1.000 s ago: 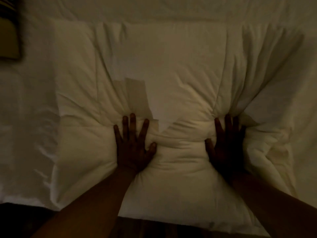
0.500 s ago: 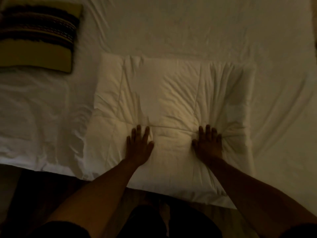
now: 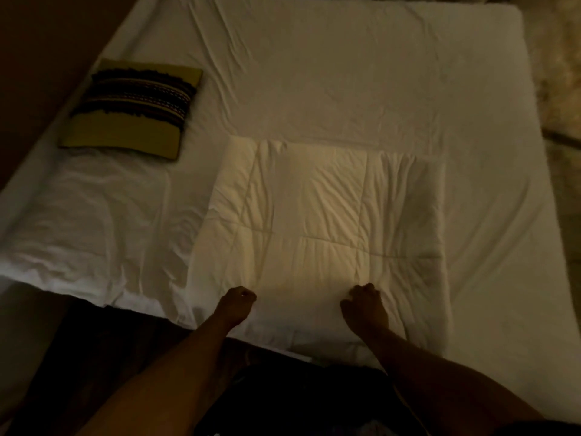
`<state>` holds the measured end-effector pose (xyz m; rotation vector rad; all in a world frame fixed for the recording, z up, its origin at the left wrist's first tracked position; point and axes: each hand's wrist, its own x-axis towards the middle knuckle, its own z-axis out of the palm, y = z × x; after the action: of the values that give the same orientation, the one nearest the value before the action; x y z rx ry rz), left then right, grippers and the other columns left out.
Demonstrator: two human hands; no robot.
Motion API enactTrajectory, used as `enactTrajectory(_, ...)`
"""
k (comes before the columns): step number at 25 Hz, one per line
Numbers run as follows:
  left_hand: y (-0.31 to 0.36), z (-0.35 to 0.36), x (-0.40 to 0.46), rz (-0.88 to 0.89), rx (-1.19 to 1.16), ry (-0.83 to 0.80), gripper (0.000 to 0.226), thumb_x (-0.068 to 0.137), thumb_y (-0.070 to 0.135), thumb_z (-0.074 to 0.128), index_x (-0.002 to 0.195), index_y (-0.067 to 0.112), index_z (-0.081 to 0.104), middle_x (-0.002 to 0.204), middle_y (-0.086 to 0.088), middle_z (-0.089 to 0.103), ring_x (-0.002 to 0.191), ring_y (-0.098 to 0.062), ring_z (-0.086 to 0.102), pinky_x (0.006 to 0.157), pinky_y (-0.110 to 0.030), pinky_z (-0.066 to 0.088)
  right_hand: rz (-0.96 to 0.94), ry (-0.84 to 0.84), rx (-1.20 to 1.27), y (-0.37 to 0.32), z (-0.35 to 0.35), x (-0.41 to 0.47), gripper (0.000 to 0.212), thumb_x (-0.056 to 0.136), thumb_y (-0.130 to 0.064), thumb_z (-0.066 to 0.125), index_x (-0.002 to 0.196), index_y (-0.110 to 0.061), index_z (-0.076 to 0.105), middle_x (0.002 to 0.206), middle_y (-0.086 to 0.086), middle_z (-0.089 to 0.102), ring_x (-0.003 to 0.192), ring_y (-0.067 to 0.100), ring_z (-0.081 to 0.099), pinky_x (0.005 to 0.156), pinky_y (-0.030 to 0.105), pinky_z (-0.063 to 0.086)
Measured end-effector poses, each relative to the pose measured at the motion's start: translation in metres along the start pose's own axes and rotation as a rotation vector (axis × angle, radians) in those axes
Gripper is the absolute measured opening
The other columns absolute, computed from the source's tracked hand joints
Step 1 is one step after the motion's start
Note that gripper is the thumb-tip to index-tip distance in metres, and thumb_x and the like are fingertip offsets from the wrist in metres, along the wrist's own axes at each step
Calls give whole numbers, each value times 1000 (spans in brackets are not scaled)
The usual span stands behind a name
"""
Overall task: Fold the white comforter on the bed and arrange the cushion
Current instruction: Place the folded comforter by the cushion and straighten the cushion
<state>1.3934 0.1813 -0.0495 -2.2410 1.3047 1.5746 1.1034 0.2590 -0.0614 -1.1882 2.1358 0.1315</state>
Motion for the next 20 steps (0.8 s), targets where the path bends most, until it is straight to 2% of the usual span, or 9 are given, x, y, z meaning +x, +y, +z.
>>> enactTrajectory(3, -15, -9, -17, -85, -176, -71, 24, 96, 24, 53, 110, 7, 61, 100, -15, 67, 83, -28, 62, 75, -36, 49, -2, -49, 39, -23, 1, -13, 38, 96, -36, 46, 115, -7, 61, 124, 13, 61, 113, 28, 57, 93, 31, 45)
enactTrajectory(7, -75, -33, -35, -115, -267, -111, 28, 97, 20, 55, 116, 0, 59, 106, -22, 69, 88, -33, 66, 76, -40, 54, -61, -267, 140, -81, 12, -38, 42, 98, -34, 49, 121, -2, 62, 124, 15, 63, 114, 29, 59, 95, 32, 47)
enactTrajectory(9, -120, -49, -42, -108, -289, -68, 24, 96, 17, 56, 109, -2, 63, 101, -23, 70, 85, -33, 67, 79, -44, 56, -83, -337, 177, -120, 28, -48, 41, 97, -32, 52, 120, 0, 63, 112, 14, 67, 102, 26, 64, 92, 35, 52)
enactTrajectory(10, -141, -55, -47, -109, -301, -51, 21, 96, 18, 55, 103, 1, 65, 95, -19, 70, 79, -30, 66, 77, -43, 57, -75, -360, 224, -139, 35, -53, 38, 96, -29, 54, 117, 1, 65, 100, 11, 69, 89, 23, 66, 82, 34, 55)
enactTrajectory(12, -183, -70, -56, -130, -381, -36, 16, 98, 15, 51, 97, 5, 63, 84, -14, 67, 66, -25, 64, 65, -37, 57, -82, -374, 276, -184, 50, -67, 33, 92, -26, 57, 107, 1, 67, 87, 9, 70, 72, 20, 64, 66, 30, 54)
enactTrajectory(14, -218, -92, -61, -174, -559, -73, 14, 99, 5, 49, 99, -1, 61, 77, -17, 64, 60, -27, 61, 50, -30, 52, -126, -365, 299, -234, 68, -83, 27, 90, -25, 58, 100, -3, 67, 90, 11, 73, 71, 20, 66, 63, 29, 52)
enactTrajectory(15, -234, -105, -64, -193, -626, -80, 13, 99, 2, 48, 96, -2, 60, 77, -19, 62, 61, -28, 59, 47, -30, 51, -147, -364, 298, -255, 78, -91, 24, 89, -25, 58, 98, -5, 67, 91, 11, 73, 71, 20, 67, 63, 29, 52)
enactTrajectory(18, -262, -149, -59, -190, -757, -58, 19, 99, 0, 48, 83, -2, 59, 78, -21, 59, 67, -31, 57, 67, -45, 53, -199, -374, 252, -293, 111, -105, 16, 91, -22, 60, 93, -8, 68, 87, 8, 72, 67, 18, 67, 59, 28, 51)
enactTrajectory(20, -264, -187, -53, -189, -830, -28, 18, 101, 7, 47, 94, -5, 59, 80, -20, 61, 68, -32, 59, 64, -43, 54, -202, -410, 160, -296, 128, -109, 15, 91, -17, 60, 97, -7, 70, 89, 6, 70, 68, 18, 65, 62, 27, 51)
